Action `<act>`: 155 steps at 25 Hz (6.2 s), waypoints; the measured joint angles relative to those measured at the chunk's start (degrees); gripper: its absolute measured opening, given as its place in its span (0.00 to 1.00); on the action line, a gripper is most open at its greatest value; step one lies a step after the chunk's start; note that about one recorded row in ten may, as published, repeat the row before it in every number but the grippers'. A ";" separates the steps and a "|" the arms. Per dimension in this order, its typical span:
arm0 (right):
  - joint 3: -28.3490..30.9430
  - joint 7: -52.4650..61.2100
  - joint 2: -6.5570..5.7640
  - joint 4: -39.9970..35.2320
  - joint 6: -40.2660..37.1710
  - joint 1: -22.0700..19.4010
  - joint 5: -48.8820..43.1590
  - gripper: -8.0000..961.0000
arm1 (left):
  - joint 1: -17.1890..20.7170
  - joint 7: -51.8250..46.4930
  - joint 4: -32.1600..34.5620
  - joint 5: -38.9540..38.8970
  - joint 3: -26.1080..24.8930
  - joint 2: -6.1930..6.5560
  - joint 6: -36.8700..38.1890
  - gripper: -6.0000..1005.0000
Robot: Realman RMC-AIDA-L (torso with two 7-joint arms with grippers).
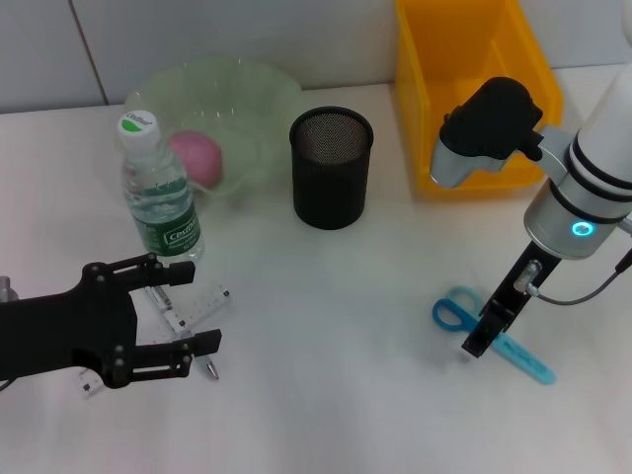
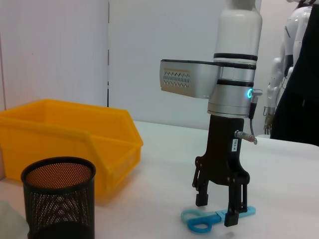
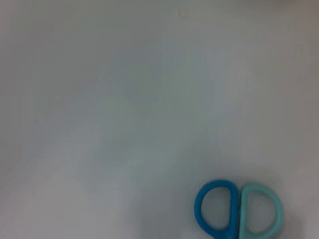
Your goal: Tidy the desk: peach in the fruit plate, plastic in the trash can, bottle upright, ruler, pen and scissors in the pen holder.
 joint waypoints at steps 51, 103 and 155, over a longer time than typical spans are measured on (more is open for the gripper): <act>-0.32 1.45 -0.14 -13.64 -0.78 -6.33 5.38 0.24 | 0.56 0.93 0.00 0.08 -0.14 0.21 0.34 0.81; 1.59 -55.99 0.17 10.39 46.45 -11.87 67.76 0.25 | 0.21 0.91 -1.49 0.00 -0.13 0.29 1.31 0.81; 30.50 -51.87 -5.31 8.84 -5.11 -22.81 47.08 0.76 | -3.04 -21.46 11.10 12.87 9.27 -0.23 -14.81 0.81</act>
